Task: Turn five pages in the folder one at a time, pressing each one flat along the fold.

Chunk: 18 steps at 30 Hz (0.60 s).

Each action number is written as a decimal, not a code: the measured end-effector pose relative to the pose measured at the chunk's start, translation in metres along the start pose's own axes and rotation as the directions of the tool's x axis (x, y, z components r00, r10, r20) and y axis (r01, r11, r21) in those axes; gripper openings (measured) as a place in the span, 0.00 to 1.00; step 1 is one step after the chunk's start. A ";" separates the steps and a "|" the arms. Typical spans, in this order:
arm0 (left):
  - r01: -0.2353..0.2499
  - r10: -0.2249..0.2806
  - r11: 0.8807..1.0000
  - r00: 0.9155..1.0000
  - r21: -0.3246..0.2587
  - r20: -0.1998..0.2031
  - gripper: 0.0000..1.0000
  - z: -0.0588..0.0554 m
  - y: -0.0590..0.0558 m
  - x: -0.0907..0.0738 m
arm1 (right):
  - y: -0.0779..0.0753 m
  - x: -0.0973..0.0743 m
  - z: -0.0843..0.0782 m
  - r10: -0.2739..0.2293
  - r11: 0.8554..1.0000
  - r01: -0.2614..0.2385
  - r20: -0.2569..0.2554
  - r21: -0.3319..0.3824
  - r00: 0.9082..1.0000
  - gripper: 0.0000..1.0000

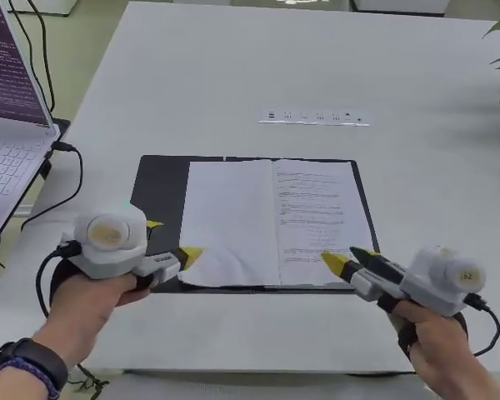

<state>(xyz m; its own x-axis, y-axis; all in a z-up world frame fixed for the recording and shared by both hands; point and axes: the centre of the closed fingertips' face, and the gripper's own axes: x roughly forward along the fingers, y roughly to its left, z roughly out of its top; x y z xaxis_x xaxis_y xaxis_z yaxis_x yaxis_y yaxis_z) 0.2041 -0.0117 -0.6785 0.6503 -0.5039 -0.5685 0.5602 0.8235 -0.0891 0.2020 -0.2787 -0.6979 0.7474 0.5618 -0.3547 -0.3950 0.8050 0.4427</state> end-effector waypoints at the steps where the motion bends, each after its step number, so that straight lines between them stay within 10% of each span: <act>1: -0.003 0.003 1.000 1.000 -0.001 0.006 0.46 0.002 0.000 -0.002 | -0.001 -0.002 0.002 -0.003 1.000 0.003 0.004 -0.003 1.000 0.46; 9: -0.015 0.016 1.000 0.999 -0.014 0.048 0.54 0.014 0.000 -0.026 | -0.004 -0.012 0.003 -0.026 0.999 0.027 0.007 -0.028 1.000 0.46; 18: -0.013 0.015 0.999 0.999 -0.048 0.052 0.61 0.003 -0.001 -0.037 | -0.005 -0.025 -0.014 -0.041 0.998 0.040 -0.035 -0.038 0.999 0.54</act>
<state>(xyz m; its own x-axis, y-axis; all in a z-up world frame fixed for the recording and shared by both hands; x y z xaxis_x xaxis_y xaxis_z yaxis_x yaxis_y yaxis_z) 0.1811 0.0054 -0.6553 0.6848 -0.5040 -0.5264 0.5264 0.8416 -0.1210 0.1779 -0.2941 -0.7027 0.7438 0.5345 -0.4014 -0.3850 0.8335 0.3964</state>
